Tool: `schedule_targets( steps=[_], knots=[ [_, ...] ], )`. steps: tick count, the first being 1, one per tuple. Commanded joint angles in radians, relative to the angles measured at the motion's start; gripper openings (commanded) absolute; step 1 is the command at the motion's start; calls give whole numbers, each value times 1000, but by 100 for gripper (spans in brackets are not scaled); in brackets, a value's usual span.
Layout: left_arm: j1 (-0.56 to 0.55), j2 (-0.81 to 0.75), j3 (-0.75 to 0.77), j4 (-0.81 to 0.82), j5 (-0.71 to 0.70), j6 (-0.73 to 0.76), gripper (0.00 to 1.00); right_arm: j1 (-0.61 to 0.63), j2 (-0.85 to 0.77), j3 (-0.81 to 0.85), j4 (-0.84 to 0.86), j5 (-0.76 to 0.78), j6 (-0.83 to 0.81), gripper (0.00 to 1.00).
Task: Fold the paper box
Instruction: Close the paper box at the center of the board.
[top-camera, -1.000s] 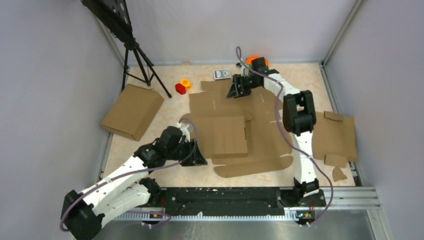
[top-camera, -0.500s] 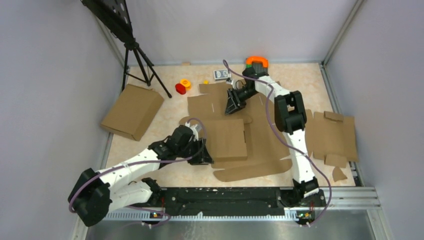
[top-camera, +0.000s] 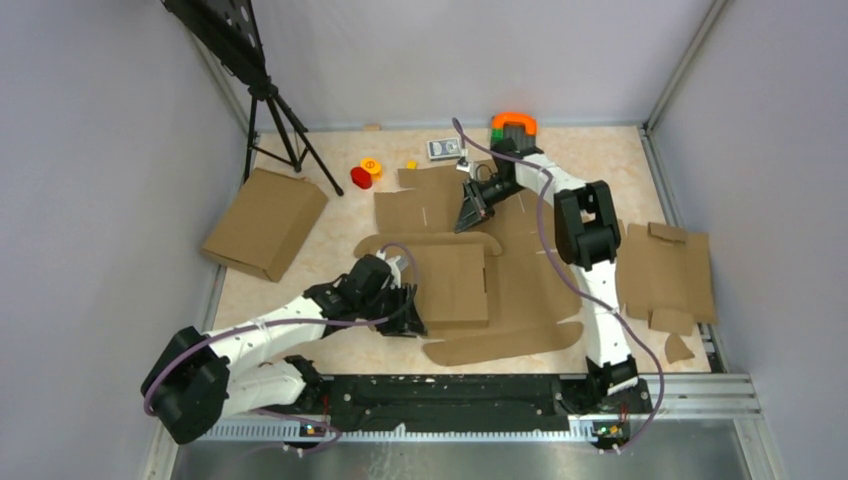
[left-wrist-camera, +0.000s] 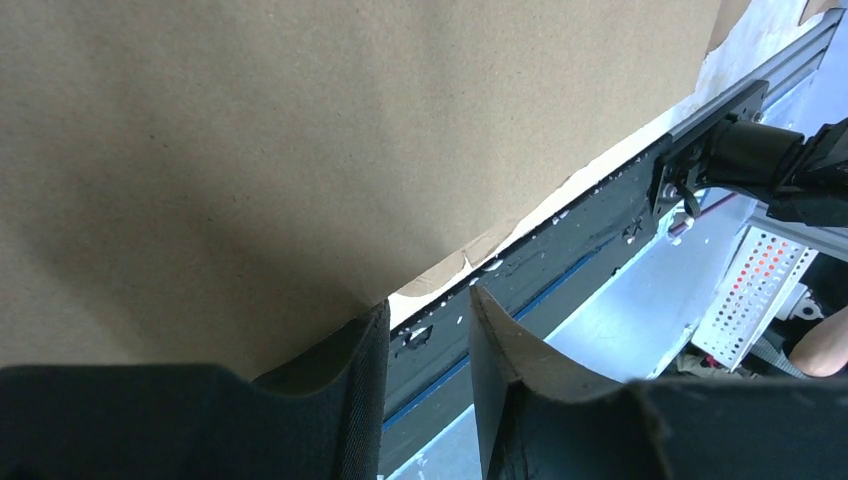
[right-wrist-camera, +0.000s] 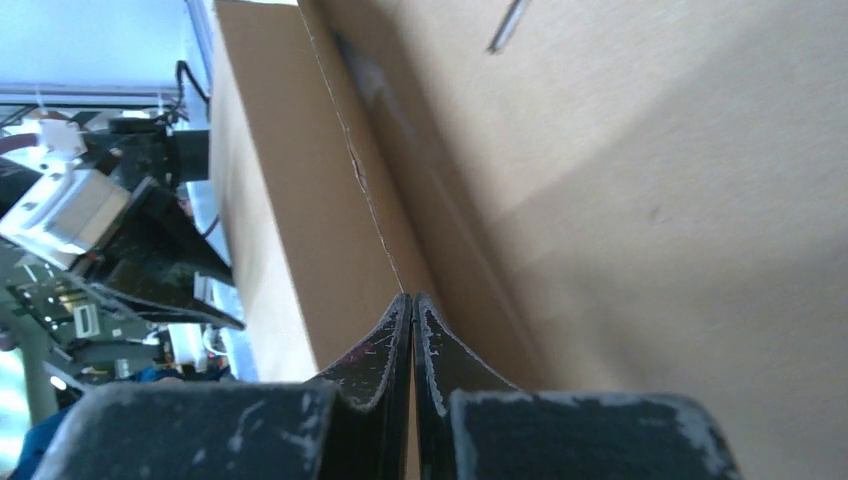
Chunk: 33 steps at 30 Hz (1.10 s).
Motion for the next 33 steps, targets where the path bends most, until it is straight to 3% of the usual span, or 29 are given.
schedule_targets(
  steps=[1,15,21,22,23,24,27,29,33],
  knots=[
    [4,-34,3,14,-66,47,37,16,-174,-56,27,-49,53,0],
    [6,-190,70,-71,-194,99,42,13,-554,-333,231,159,261,0],
    [6,-182,80,-2,-203,144,42,38,-759,-481,306,272,345,0],
    [6,-174,85,-2,-203,147,42,39,-780,-502,318,296,350,3],
    [6,-167,93,-11,-200,145,42,39,-795,-523,328,339,357,19],
    [6,-160,102,-22,-196,142,42,39,-798,-533,326,396,348,29],
    [5,-160,115,-63,-187,130,42,34,-735,-502,298,489,306,34],
    [6,-176,113,-92,-167,120,42,24,-666,-458,302,482,285,42],
    [4,-198,99,-164,-88,79,41,-10,-511,-340,259,444,236,45]
  ],
)
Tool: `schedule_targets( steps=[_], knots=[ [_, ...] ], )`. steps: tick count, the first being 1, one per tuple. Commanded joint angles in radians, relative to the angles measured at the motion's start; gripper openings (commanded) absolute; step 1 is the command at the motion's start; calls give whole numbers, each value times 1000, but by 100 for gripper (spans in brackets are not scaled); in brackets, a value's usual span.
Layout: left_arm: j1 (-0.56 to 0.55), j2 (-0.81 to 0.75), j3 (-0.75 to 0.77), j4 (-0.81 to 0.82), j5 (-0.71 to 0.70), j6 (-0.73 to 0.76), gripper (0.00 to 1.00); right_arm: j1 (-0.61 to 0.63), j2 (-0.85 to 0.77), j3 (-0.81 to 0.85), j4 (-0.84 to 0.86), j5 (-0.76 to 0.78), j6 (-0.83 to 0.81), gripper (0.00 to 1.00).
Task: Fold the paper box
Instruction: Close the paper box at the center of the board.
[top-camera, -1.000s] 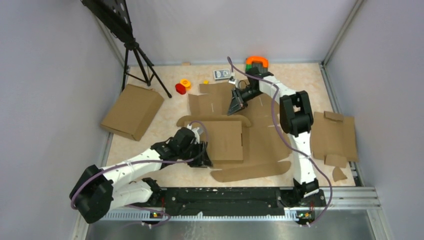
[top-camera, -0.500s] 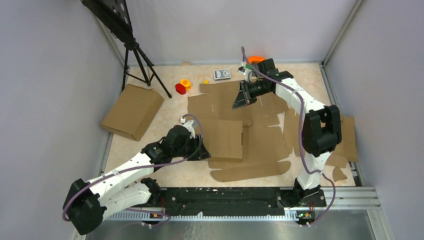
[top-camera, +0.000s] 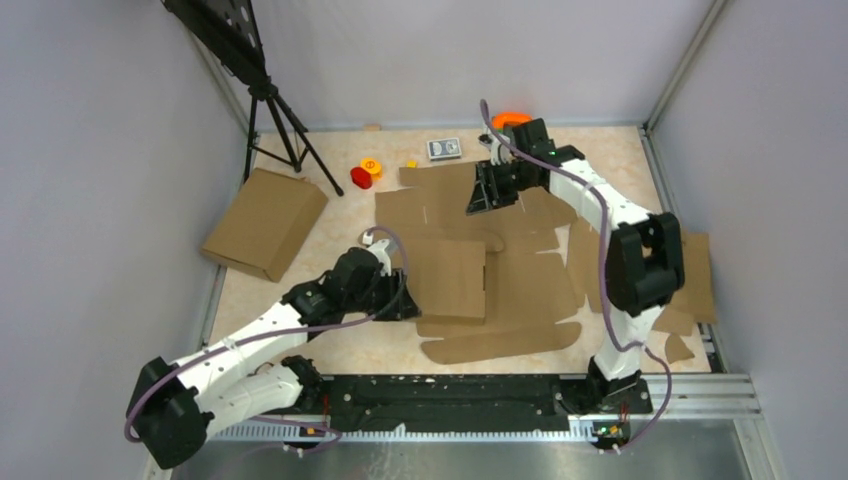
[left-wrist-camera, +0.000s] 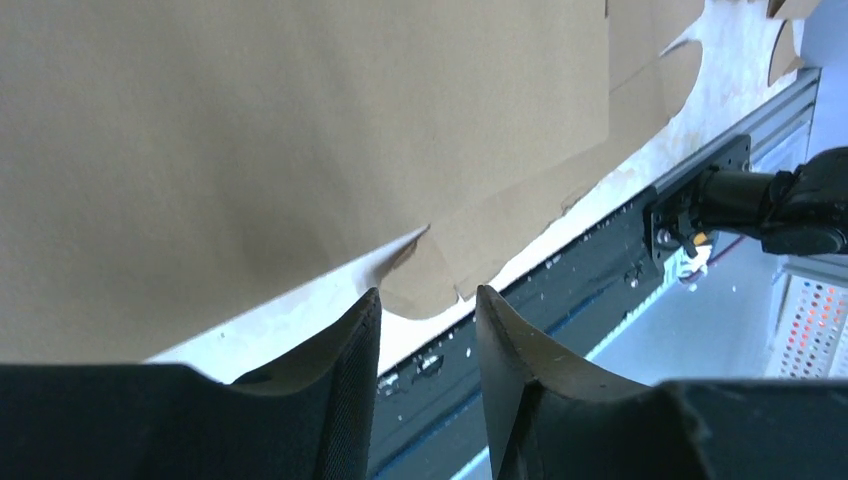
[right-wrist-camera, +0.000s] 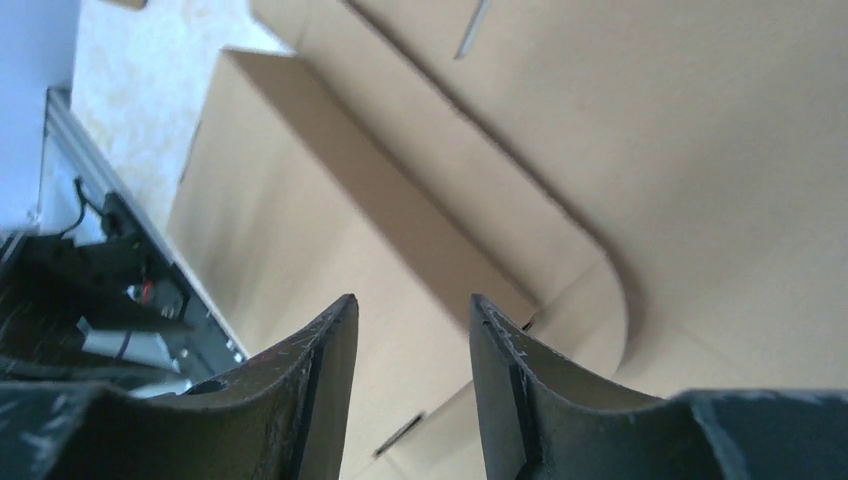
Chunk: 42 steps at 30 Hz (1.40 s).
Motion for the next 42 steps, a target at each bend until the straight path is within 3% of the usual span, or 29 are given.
schedule_targets(
  steps=[1,4,10,16,18,20,22,35,42],
  knots=[
    [-1,-45,6,-77,95,-49,41,-41,164,132,-16,-18,-69,47],
    [-5,-65,-34,-79,147,-78,39,-52,264,218,-53,-82,-116,56],
    [-28,-52,-75,-70,183,-101,35,-40,502,455,-216,-171,-236,55],
    [-40,-16,-122,-1,195,-112,29,-37,567,460,-254,-197,-292,53],
    [-43,7,-142,34,198,-110,22,-37,572,444,-251,-219,-305,52],
    [-44,31,-166,79,195,-104,6,-38,580,441,-265,-266,-327,51],
    [-44,52,-178,100,176,-93,0,-35,593,443,-285,-294,-347,51],
    [-44,101,-210,186,86,-52,0,-24,695,499,-374,-288,-412,48],
    [-43,137,-182,151,26,-27,0,-23,668,492,-441,-430,-478,14]
  ],
)
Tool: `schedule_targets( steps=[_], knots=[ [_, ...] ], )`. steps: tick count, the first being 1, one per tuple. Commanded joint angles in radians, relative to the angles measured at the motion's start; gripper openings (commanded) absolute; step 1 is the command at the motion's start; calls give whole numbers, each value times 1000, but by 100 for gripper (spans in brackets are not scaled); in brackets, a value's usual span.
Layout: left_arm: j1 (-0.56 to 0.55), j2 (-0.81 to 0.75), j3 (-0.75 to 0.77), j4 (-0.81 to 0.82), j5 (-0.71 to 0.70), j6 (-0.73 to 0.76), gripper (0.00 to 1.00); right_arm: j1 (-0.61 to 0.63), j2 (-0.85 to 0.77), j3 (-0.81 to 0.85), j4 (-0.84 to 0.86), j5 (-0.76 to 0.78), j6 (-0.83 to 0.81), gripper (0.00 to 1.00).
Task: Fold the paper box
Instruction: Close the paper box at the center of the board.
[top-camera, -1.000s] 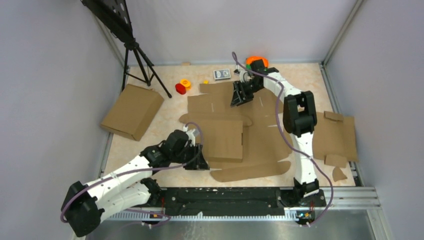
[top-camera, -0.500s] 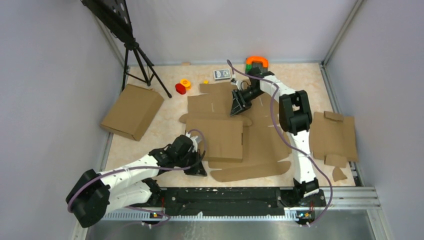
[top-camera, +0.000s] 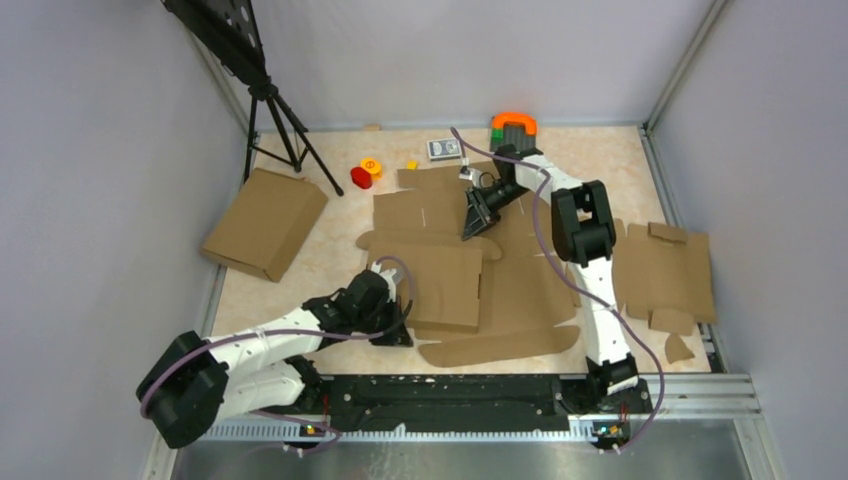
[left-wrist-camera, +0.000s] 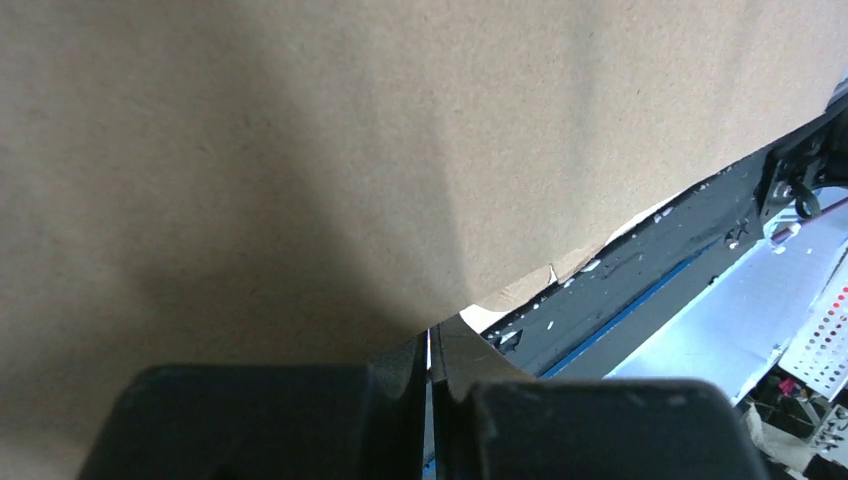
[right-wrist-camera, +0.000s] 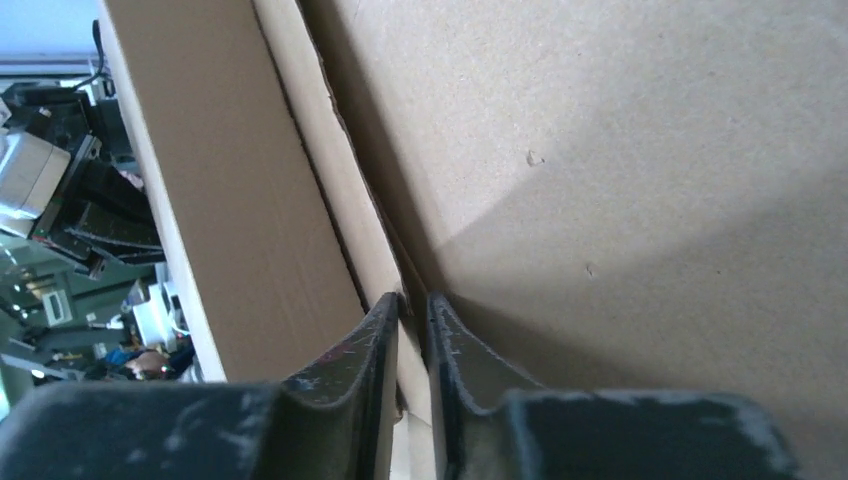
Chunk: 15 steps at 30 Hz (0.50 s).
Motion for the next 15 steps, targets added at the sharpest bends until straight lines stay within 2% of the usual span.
schedule_targets(
  steps=[1,5,15],
  knots=[
    [-4,28,18,35,-50,26,0,15,-26,4,-56,-108,-80,1],
    [-4,35,16,68,-32,8,0,11,-83,-26,-48,-119,-65,0],
    [-3,-35,25,40,-75,-1,0,-1,-379,-222,207,-87,156,0]
  ],
)
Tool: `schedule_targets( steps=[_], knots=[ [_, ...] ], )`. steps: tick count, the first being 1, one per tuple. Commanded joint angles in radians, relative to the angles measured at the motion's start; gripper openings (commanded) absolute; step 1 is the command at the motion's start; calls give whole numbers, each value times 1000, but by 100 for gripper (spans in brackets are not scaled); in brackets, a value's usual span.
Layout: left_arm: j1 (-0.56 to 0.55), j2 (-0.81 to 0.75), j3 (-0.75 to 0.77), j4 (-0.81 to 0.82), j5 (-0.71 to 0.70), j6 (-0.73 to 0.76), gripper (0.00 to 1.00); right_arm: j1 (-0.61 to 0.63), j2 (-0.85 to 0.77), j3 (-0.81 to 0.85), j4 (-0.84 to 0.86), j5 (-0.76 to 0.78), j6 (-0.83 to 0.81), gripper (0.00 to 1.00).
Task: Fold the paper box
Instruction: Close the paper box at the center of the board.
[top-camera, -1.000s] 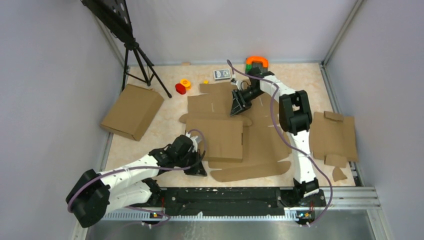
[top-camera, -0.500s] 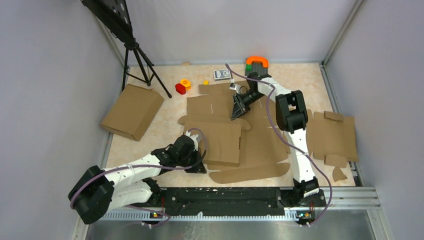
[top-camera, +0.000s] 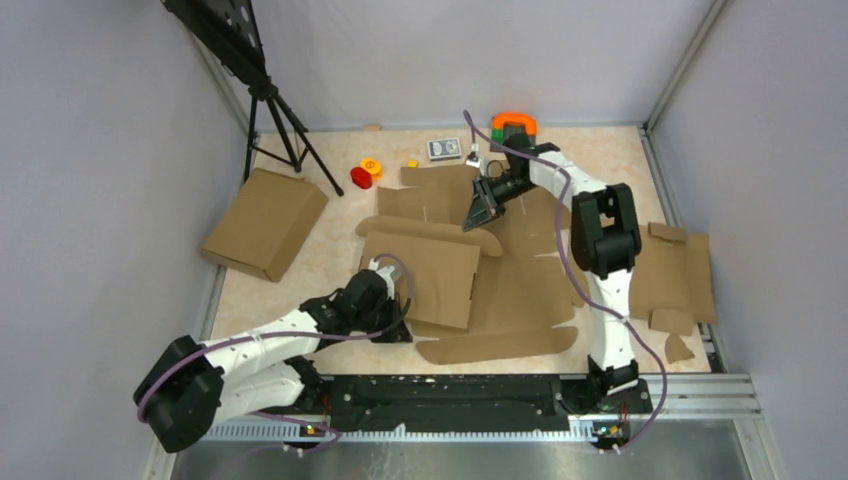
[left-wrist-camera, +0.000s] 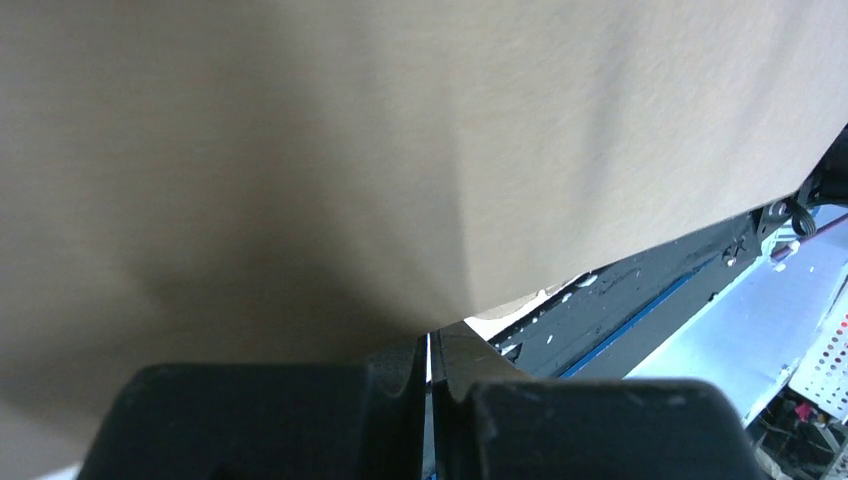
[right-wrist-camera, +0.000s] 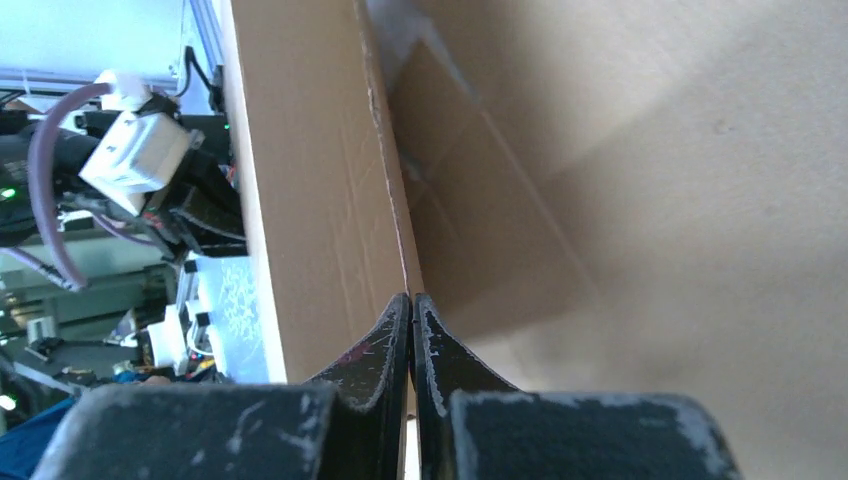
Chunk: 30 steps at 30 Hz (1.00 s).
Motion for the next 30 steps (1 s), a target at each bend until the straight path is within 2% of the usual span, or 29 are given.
schedule_targets(
  steps=[1,7,13,17,30],
  knots=[
    [-4,-16,25,49,-39,-12,0,9,-207,-59,125,-13,101,0],
    [-4,34,78,74,-22,12,0,18,-340,-125,180,66,156,0],
    [-2,71,187,-51,-36,59,0,16,-364,-88,154,122,173,0],
    [4,52,212,-77,-54,75,0,23,-410,-112,158,139,181,0],
    [22,32,198,-48,-77,107,0,192,-638,-230,180,399,225,0]
  ],
)
